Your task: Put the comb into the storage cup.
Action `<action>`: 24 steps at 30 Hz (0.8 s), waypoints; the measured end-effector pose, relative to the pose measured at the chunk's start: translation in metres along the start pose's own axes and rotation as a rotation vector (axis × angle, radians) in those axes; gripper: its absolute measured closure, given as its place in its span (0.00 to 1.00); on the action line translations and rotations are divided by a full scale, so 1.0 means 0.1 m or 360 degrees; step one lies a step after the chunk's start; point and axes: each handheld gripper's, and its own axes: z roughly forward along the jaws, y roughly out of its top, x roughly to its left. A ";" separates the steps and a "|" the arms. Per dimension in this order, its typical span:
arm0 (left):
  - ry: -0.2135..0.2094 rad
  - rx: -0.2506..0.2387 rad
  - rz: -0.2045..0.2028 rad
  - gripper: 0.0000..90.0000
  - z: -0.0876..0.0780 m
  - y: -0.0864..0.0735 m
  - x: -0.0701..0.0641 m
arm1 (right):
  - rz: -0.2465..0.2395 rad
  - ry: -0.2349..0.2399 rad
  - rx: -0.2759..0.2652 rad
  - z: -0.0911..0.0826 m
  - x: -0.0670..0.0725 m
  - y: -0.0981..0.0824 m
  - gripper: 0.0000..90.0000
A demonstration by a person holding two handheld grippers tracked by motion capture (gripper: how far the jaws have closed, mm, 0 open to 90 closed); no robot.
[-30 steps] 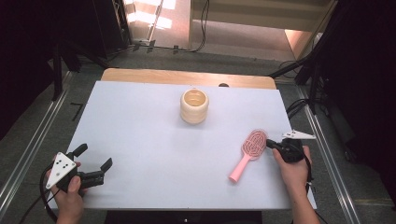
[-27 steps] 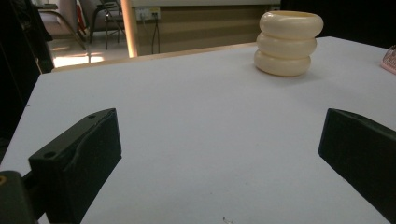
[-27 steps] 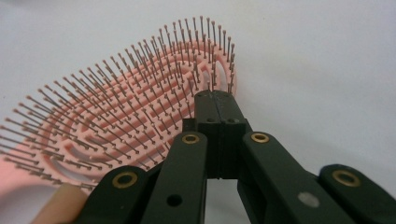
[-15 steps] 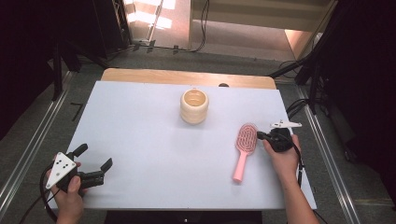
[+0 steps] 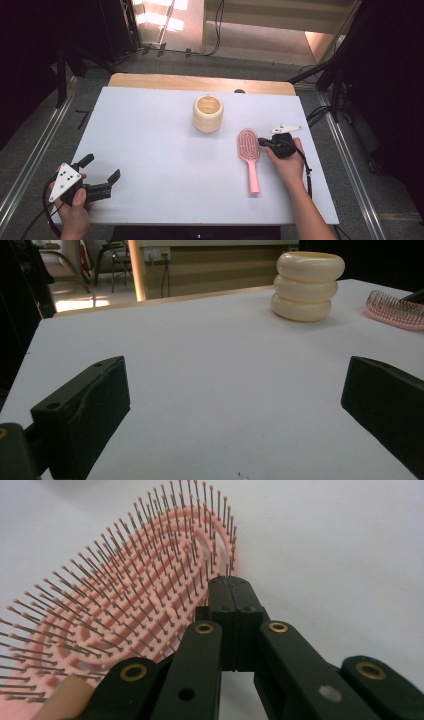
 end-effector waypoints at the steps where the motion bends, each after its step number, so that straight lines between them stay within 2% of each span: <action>1: 0.0001 0.0002 0.0000 0.00 0.00 0.00 0.00 | 0.0000 0.0000 0.0000 0.00 0.00 0.00 0.98; 2: -0.0001 0.0000 -0.0001 0.00 0.00 0.00 0.00 | -0.0019 0.0038 -0.0020 0.02 0.06 0.05 0.98; 6: 0.0000 -0.0001 0.0000 0.00 0.00 0.00 0.00 | -0.0048 0.0017 -0.0037 0.00 0.10 0.10 0.98; 9: -0.0001 -0.0004 -0.0003 0.00 -0.01 0.00 0.00 | -0.0060 0.0024 -0.0101 -0.17 0.13 0.12 0.98; 10: -0.0002 -0.0004 -0.0002 0.00 -0.01 0.00 0.00 | -0.0060 0.0024 -0.0101 -0.17 0.13 0.12 0.98; 12: -0.0003 -0.0002 0.0000 0.00 0.00 0.00 0.00 | -0.0063 0.0049 -0.0127 -0.28 0.17 0.10 0.98; 13: -0.0004 -0.0002 0.0001 0.00 0.00 0.00 0.00 | -0.0051 0.0070 -0.0128 -0.33 0.21 0.08 0.98; 14: -0.0004 -0.0002 0.0000 0.00 0.00 0.00 0.00 | -0.0072 0.0098 -0.0128 -0.42 0.29 0.03 0.98; 15: -0.0003 -0.0002 0.0002 0.00 0.00 0.00 0.00 | -0.0072 0.0098 -0.0128 -0.42 0.29 0.03 0.98; 16: -0.0003 -0.0002 0.0002 0.00 0.00 0.00 0.00 | -0.0080 0.0134 -0.0122 -0.50 0.39 -0.04 0.98; 17: -0.0001 -0.0003 0.0001 0.00 0.00 0.00 0.00 | -0.0080 0.0134 -0.0122 -0.50 0.39 -0.04 0.98; 18: 0.0000 0.0000 0.0000 0.00 0.00 0.00 0.00 | -0.0098 0.0168 -0.0121 -0.56 0.50 -0.12 0.98; 22: 0.0003 0.0004 0.0001 0.00 0.00 0.00 -0.01 | -0.0150 0.0228 -0.0106 -0.63 0.73 -0.26 0.98; 24: 0.0003 0.0005 0.0002 0.00 0.00 0.00 -0.01 | -0.0167 0.0231 -0.0101 -0.64 0.78 -0.28 0.98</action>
